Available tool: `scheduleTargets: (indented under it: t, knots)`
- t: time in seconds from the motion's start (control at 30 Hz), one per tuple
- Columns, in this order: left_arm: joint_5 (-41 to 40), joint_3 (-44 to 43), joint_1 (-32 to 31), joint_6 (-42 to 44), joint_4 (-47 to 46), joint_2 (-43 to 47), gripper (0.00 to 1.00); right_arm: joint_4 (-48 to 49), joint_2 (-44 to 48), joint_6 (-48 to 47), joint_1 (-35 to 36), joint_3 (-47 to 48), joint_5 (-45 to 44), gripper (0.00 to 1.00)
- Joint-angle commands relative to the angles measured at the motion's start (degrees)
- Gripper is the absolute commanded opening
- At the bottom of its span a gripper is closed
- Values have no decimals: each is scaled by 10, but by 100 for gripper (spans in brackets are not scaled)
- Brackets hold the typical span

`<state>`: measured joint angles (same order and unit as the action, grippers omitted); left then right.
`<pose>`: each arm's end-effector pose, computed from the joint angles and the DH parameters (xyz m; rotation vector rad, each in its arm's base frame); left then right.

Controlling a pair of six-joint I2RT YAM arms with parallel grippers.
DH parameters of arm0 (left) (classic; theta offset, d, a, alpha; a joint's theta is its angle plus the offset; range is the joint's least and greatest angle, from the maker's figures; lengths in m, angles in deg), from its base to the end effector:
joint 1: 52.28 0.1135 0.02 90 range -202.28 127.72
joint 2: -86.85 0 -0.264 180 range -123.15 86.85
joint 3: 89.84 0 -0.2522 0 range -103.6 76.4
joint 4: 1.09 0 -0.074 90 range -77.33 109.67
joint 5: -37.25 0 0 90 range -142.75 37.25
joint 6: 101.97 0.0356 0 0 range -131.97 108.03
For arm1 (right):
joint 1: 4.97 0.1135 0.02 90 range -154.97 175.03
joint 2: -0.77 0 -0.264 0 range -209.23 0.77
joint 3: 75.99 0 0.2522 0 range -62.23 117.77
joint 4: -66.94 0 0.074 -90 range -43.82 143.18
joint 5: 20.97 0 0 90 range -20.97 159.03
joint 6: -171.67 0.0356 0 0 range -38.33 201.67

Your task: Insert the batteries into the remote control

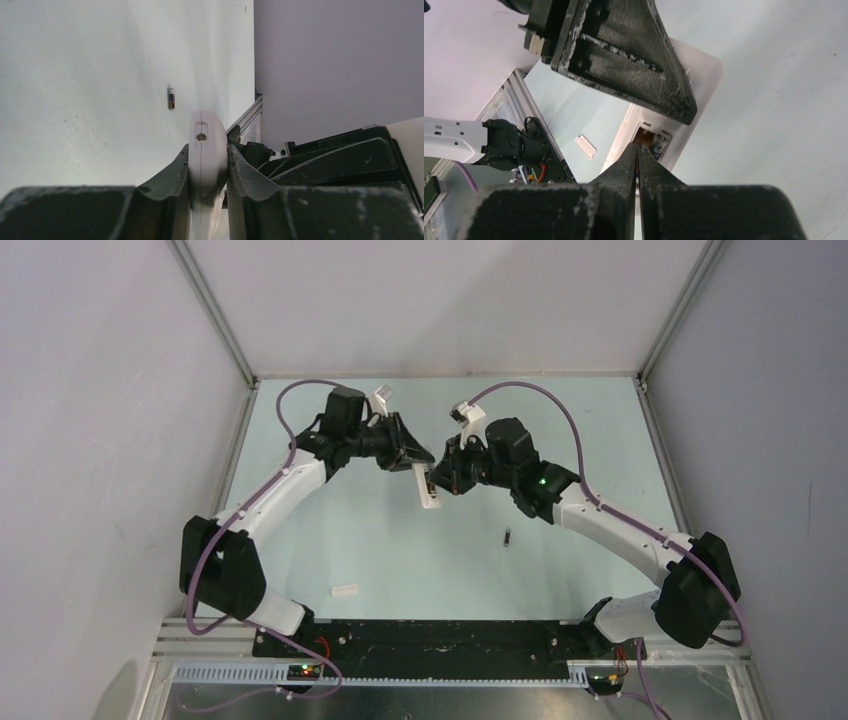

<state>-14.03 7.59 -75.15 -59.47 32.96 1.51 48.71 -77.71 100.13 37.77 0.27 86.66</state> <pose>0.2972 -0.1495 0.3034 -0.0991 2.4261 -1.3765 0.2280 0.2254 0.3247 -0.6417 1.9420 0.9902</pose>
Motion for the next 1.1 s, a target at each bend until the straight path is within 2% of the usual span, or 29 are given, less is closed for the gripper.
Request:
scheduleTargets:
  t: [0.0,0.23,0.37,0.57,0.77,0.83,1.07]
  knots:
    - [26,-35,6,-10,-27,25,0,11,-9,12,0,18,35,6]
    - [28,-34,8,-2,-27,29,0,21,-7,29,-7,14,40,5]
    - [22,-24,9,19,-27,31,0,58,11,47,-13,15,61,7]
    - [15,-12,9,43,-27,29,0,91,38,100,-34,15,112,19]
    - [16,-23,8,60,-28,31,0,86,57,145,-50,15,119,29]
    - [17,-28,8,74,-27,39,0,75,63,165,-60,15,109,35]
    - [-32,-59,8,106,-28,63,0,-2,72,271,-98,14,42,77]
